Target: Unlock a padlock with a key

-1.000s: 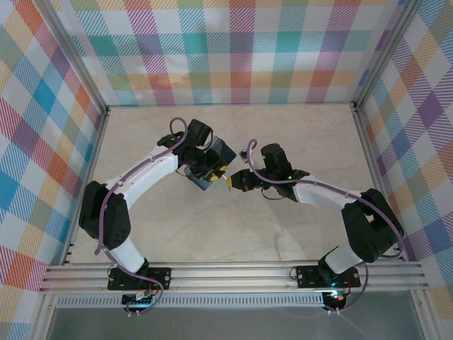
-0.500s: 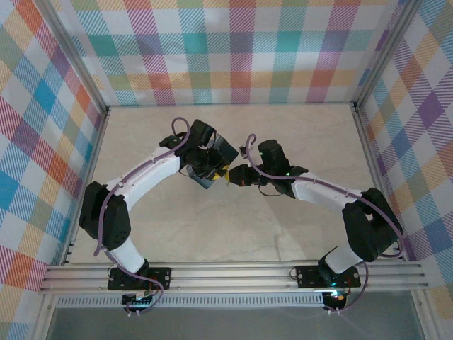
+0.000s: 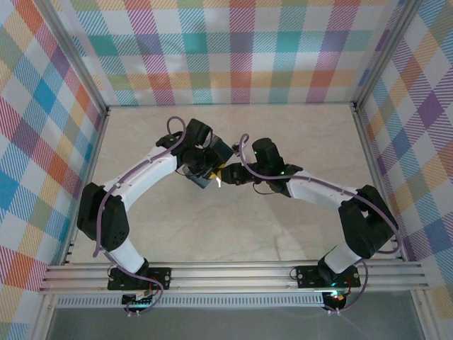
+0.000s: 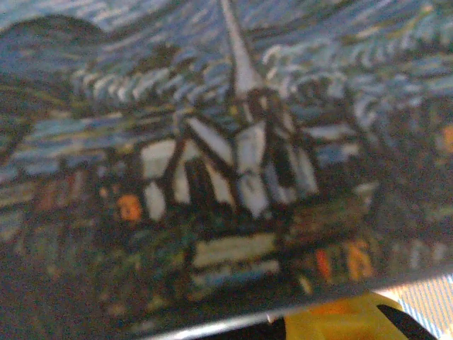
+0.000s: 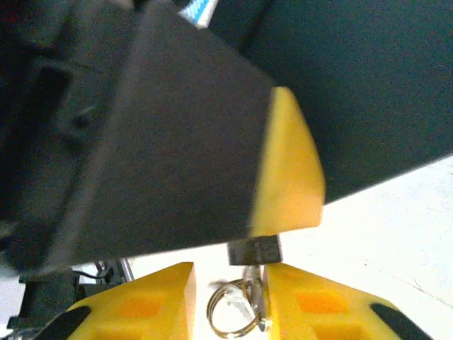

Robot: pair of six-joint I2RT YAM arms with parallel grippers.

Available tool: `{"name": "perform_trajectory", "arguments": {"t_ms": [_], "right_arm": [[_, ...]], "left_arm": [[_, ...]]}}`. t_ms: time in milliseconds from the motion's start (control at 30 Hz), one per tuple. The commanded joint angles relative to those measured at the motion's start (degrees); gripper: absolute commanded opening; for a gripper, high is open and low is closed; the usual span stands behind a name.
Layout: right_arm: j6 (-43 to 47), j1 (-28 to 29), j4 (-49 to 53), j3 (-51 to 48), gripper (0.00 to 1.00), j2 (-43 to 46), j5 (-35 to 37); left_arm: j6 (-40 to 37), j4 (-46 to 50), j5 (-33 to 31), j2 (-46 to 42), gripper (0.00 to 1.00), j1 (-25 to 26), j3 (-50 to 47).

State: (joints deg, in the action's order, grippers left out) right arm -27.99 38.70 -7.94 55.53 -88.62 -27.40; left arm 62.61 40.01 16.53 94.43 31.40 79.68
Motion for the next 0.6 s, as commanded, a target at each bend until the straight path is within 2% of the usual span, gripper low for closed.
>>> {"name": "perform_trajectory", "arguments": {"t_ms": [0,233,300,367,433,500,567], "right_arm": [[7.5,0.8,-1.7,0.3,0.39,7.0,0.2],[11.9,-0.2,6.1,-5.5,0.47,14.8,8.1],[14.0,-0.3,7.3,-6.5,0.44,16.5,9.4],[16.8,-0.2,7.8,-7.1,0.38,17.1,9.8],[21.0,0.8,8.8,-7.3,0.33,16.7,13.0],[26.3,2.5,7.2,-8.2,0.33,16.2,16.5],[32.6,5.1,3.2,-9.7,0.38,15.9,20.9]], "left_arm": [[-0.9,1.7,2.7,-1.4,0.08,-1.2,-0.4],[-2.0,2.8,2.9,-0.8,0.07,-2.8,1.0],[-2.1,2.9,3.0,-0.6,0.07,-2.9,1.6],[-2.1,3.3,3.3,-0.3,0.07,-2.9,2.1],[-2.4,3.8,3.8,-0.1,0.07,-2.9,2.7],[-2.4,4.3,4.2,0.2,0.07,-2.9,3.2],[-2.4,4.6,4.8,0.4,0.07,-2.9,3.5]]}}
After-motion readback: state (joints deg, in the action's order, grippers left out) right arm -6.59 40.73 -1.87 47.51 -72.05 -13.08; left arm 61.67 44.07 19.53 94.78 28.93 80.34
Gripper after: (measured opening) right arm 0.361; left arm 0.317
